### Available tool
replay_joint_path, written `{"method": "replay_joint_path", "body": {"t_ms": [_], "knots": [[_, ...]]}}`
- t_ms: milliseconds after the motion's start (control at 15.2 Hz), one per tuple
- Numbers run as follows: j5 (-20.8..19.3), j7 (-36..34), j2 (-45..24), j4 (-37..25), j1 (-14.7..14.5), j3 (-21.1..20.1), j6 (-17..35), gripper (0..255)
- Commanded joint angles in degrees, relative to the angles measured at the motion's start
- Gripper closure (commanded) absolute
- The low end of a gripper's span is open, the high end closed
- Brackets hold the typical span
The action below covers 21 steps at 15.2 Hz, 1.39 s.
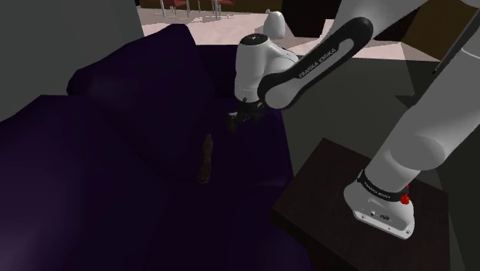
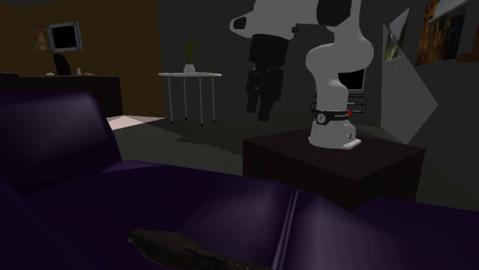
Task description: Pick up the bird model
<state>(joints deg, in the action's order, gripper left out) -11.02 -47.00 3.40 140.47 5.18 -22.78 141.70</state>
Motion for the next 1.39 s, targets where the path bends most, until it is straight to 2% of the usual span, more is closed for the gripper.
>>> {"method": "replay_joint_path", "body": {"t_ms": [0, 330, 594, 858, 1188, 1320], "knots": [[-4.52, -6.16, -5.59, -2.70, 0.36, -0.60, 2.35, 0], [-14.91, -19.33, -18.32, -10.68, -2.19, 2.06, 5.58, 0], [-20.10, -27.09, -27.74, -18.38, -5.77, 5.68, 6.91, 0], [-22.54, -32.46, -36.75, -27.11, -9.09, 8.98, 7.51, 0], [-22.91, -36.66, -48.02, -39.71, -12.20, 12.00, 7.09, 0], [-23.08, -36.99, -49.09, -40.50, -12.47, 12.33, 7.42, 0]]}}
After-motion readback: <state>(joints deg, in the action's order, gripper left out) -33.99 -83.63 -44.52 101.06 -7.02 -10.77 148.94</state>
